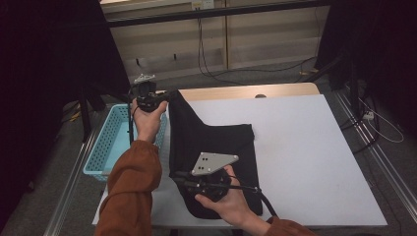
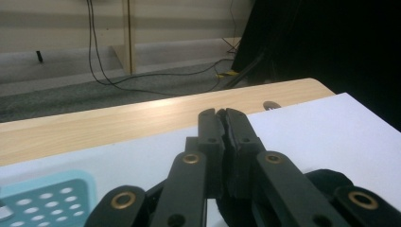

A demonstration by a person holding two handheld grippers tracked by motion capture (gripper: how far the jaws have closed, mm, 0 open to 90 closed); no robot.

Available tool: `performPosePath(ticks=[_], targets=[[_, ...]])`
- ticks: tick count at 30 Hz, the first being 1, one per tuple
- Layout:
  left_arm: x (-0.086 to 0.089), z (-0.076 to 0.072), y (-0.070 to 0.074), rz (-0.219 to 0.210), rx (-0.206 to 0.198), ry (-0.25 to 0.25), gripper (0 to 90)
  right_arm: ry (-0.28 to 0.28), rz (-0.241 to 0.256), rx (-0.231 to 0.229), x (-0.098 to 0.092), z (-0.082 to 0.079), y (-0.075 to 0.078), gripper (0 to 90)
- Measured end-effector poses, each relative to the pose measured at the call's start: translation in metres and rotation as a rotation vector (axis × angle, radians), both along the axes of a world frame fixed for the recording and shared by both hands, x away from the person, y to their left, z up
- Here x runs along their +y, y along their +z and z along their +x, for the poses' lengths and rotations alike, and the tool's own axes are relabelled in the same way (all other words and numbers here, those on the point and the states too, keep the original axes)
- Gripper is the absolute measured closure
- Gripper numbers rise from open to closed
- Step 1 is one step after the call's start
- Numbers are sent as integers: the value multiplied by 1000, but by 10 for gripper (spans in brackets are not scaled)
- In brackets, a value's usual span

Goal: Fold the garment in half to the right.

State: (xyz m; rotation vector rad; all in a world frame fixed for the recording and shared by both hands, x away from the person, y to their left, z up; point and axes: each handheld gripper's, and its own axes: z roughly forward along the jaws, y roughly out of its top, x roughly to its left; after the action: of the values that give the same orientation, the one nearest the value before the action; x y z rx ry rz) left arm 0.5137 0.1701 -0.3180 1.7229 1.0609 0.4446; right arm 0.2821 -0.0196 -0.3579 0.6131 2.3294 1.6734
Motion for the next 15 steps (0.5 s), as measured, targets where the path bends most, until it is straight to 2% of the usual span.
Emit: performPosePath(ticks=[9,15], targets=[[-16,0,-6,-5,6,-27,861,-19,5,20,-12,-5,-6,826],[-33,0,-13,1,18,-47,860,-34,-6,31,-18,-7,-13,826]])
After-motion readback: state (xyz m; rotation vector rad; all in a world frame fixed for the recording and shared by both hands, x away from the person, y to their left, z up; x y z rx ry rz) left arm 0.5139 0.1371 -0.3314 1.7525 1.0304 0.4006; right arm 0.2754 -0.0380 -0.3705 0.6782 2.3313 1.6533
